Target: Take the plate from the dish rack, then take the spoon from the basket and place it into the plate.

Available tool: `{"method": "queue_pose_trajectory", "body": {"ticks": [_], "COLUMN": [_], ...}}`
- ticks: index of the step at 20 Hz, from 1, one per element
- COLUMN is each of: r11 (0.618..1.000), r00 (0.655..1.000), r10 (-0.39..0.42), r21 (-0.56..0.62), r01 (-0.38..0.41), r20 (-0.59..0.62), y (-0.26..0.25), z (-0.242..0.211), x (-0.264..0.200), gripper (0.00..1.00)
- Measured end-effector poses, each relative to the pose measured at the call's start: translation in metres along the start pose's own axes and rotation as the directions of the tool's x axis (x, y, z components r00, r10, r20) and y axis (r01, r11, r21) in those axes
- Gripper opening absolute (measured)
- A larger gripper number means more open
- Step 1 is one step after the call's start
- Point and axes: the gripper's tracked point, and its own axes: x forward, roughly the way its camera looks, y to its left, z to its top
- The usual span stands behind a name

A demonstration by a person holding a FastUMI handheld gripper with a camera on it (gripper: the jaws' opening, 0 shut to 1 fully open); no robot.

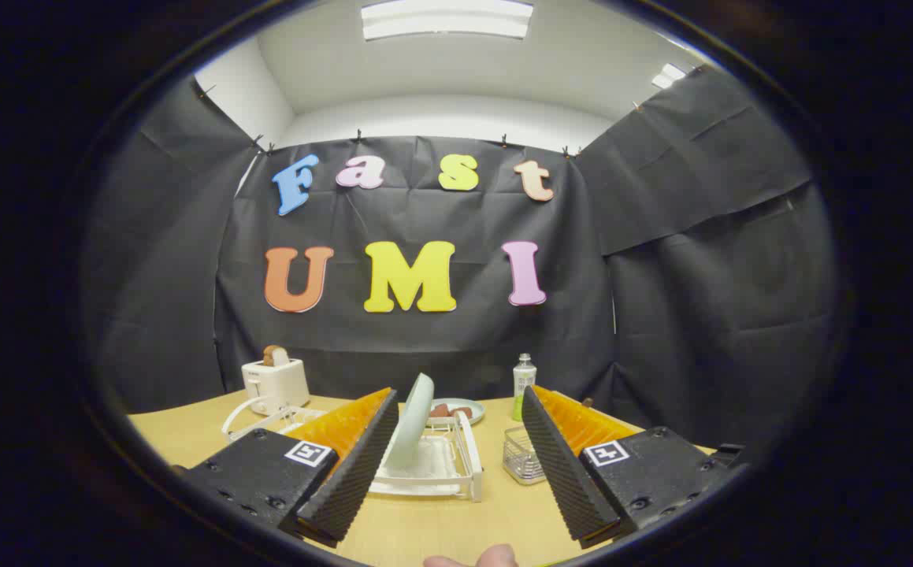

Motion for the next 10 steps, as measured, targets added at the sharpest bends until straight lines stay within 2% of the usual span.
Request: {"method": "queue_pose_trajectory", "body": {"ticks": [10], "r11": [1.000], "r00": [0.999], "r10": [-0.015], "r21": [0.012], "r01": [0.014], "r20": [0.040], "y": [-0.0012], "z": [0.0074], "x": [0.0002], "gripper": [1.00]}}
